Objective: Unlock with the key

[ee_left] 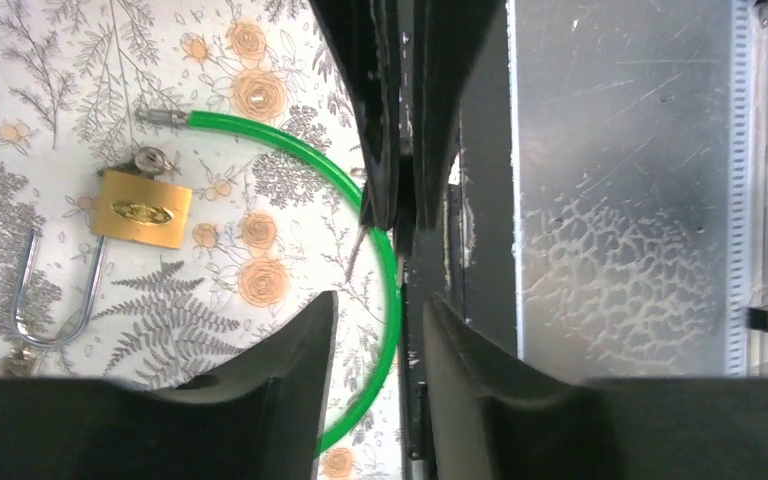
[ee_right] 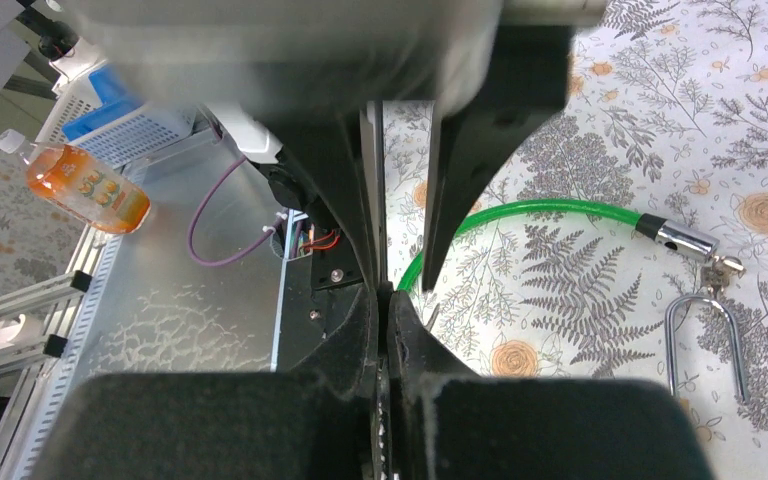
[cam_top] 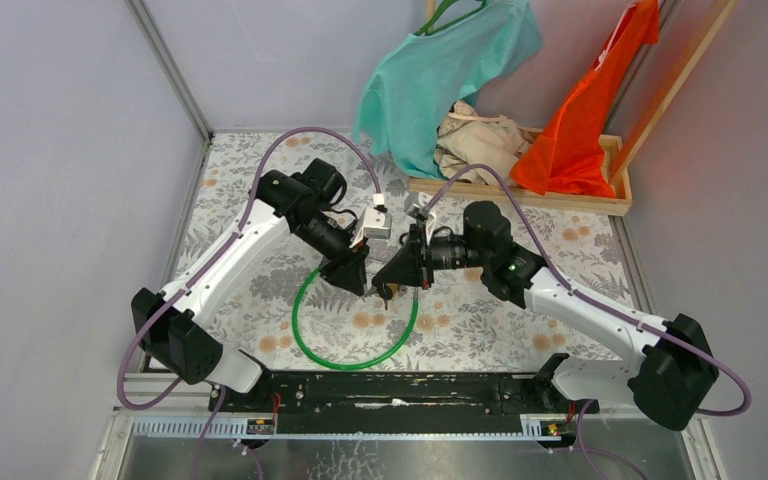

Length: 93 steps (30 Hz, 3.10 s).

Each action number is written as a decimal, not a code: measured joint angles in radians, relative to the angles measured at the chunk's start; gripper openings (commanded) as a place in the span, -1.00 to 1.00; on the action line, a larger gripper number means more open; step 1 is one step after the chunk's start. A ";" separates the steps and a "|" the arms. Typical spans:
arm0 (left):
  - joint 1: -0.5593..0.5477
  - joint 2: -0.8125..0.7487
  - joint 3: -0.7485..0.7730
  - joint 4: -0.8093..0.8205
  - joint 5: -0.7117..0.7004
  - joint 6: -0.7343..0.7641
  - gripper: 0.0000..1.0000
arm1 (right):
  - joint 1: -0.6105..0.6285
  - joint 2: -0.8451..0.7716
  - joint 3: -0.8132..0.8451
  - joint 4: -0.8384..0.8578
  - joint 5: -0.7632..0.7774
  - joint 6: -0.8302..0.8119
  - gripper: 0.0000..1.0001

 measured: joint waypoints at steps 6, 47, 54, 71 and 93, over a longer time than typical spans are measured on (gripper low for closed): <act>0.000 -0.031 0.001 0.006 0.002 -0.023 0.48 | 0.002 -0.090 -0.153 0.129 0.034 0.092 -1.00; -0.039 -0.097 -0.051 0.138 -0.034 -0.142 -1.00 | -0.037 -0.140 -0.065 0.099 0.051 0.043 0.29; -0.064 -0.097 -0.051 0.137 -0.057 -0.134 -1.00 | -0.055 -0.034 0.015 0.058 -0.069 0.003 0.07; -0.071 -0.085 -0.042 0.112 -0.071 -0.117 -0.93 | -0.056 0.026 0.077 -0.110 -0.166 -0.080 -1.00; -0.069 -0.079 -0.012 0.225 -0.301 -0.161 0.82 | -0.161 -0.161 -0.195 0.045 -0.041 0.133 -1.00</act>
